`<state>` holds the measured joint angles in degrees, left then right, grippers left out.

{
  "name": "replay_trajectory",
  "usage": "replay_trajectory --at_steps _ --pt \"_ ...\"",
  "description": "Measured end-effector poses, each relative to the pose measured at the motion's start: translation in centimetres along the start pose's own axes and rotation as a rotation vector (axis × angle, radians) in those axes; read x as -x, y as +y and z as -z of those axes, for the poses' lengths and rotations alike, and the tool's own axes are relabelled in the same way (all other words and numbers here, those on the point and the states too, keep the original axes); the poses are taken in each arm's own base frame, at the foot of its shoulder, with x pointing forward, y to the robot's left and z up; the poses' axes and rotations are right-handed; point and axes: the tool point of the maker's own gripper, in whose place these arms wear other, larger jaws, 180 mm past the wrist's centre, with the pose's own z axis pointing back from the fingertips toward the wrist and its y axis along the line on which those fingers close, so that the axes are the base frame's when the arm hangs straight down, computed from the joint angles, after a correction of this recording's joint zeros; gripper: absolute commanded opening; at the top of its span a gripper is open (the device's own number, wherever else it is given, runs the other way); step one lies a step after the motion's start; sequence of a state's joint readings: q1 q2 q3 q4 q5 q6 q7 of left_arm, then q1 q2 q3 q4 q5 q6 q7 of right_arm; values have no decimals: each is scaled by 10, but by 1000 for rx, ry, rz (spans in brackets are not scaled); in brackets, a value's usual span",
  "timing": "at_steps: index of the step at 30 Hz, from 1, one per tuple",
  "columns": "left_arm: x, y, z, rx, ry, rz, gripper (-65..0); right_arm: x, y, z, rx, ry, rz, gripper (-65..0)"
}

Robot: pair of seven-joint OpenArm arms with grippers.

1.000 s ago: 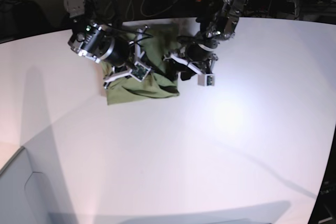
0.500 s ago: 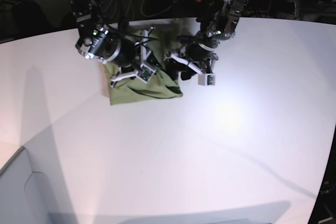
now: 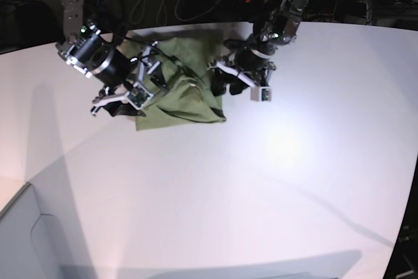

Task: Fold the T-shirt properly
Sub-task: 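Lift the shirt edge with the right gripper and fold it over, then release the shirt and raise the right gripper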

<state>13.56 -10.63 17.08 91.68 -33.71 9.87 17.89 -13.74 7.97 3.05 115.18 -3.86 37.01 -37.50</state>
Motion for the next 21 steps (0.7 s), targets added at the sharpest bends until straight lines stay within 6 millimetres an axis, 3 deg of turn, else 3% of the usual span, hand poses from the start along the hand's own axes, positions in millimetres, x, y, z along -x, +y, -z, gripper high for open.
replay_trajectory --at_steps 5,8,15,17,21 --pt "0 4 -13 -7 9 24 -370 3 -4 9 -11 -4 25 -258" --pt "-1 8 -17 -13 4 40 -370 24 -4 22 -32 61 56 -260" --pt "-6 45 -36 -108 -28 1 -370 37 -6 35 -46 83 98 -275" --pt "-8 51 -38 -123 -33 -1 -370 37 -6 34 -47 84 98 -329" --pt "-11 63 -43 -154 -43 -12 -370 34 3 29 -57 68 96 -611"
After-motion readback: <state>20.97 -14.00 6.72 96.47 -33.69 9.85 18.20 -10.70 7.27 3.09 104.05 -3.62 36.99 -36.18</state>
